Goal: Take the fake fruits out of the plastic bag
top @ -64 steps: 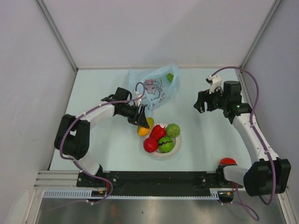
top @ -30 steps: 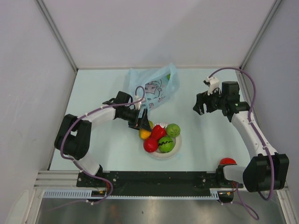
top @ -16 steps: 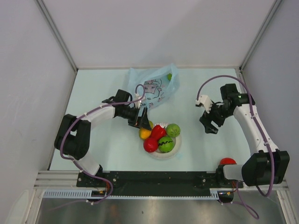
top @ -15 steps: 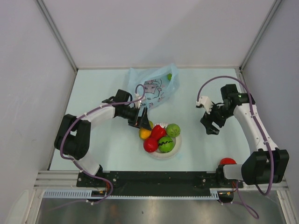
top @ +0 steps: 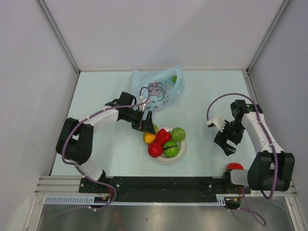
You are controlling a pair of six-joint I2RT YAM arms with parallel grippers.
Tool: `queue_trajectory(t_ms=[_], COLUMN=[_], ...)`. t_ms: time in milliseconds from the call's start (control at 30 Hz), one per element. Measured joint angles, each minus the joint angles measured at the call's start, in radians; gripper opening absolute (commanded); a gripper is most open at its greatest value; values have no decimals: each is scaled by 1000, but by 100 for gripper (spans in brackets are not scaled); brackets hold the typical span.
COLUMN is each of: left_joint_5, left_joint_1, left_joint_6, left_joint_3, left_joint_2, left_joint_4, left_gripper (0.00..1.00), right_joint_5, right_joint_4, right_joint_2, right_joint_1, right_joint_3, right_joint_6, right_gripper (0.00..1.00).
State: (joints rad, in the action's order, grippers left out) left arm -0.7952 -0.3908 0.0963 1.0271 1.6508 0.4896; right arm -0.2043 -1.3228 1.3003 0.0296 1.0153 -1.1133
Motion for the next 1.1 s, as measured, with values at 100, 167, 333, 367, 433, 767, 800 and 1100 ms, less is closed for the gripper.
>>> queue_trajectory(t_ms=[100,167,333,367,433,767,800,1100], left_joint_5=[19,35,61,66,76,116,116,140], left_joint_1=[0,0,8,9,12,27,27,27], left_joint_6=[-11,-20,-37,-43,-53,-124,-126,-150], left_joint_3=[0,0,27,39,65,166,172,208], left_joint_2=[-1,-3,-5,-5,-5,11,16,36], left_joint_4=[8,17,58,69,93,191,195,222], left_gripper=[100,100,100,100,100,100,100,100], right_joint_5=[50,72,106,117,144,274,283,315], right_joint_4=[-10,-11,-7,-7,-7,-14,-14,-9], right_joint_2=[-12,-14,-14,-14,-14,-29,-11,148], right_joint_1=[1,1,5,5,5,17,19,49], right_joint_3=[-23,-24,-46,-59,-88,-161,-161,-177], right_joint_6=[18,34,95,115,149,303,313,339], right_gripper=[100,100,100,100,100,100,100,100])
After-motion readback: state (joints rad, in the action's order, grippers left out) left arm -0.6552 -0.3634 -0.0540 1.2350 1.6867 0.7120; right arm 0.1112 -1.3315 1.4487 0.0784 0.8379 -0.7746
